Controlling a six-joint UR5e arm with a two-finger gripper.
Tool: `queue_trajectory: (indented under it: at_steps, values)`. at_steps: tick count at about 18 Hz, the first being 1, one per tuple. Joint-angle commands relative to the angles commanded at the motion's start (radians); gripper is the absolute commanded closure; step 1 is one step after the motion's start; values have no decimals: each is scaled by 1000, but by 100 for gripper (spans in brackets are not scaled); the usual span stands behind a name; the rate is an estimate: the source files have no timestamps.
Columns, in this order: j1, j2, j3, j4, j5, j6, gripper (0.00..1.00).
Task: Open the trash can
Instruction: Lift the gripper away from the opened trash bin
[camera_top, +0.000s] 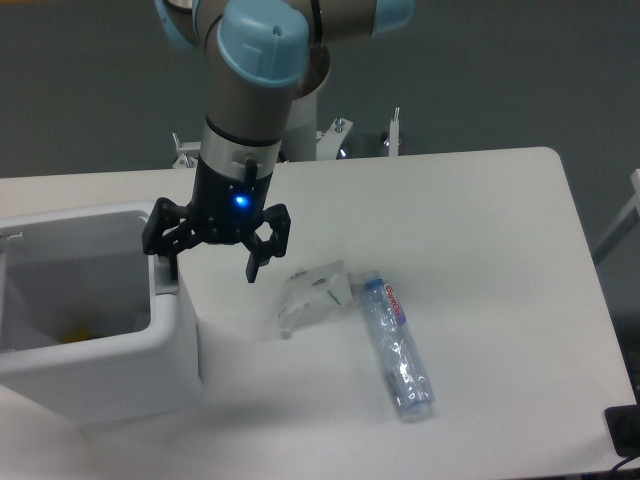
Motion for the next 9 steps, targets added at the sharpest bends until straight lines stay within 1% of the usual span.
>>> queue_trajectory:
  at_steps: [3,4,6,9]
  values:
    - [8,3,83,17,-2,-3,0]
    - [30,5,127,23,2,8,0]
    - [86,6,176,31,29,12,0]
    - [190,9,215,29,49,34,0]
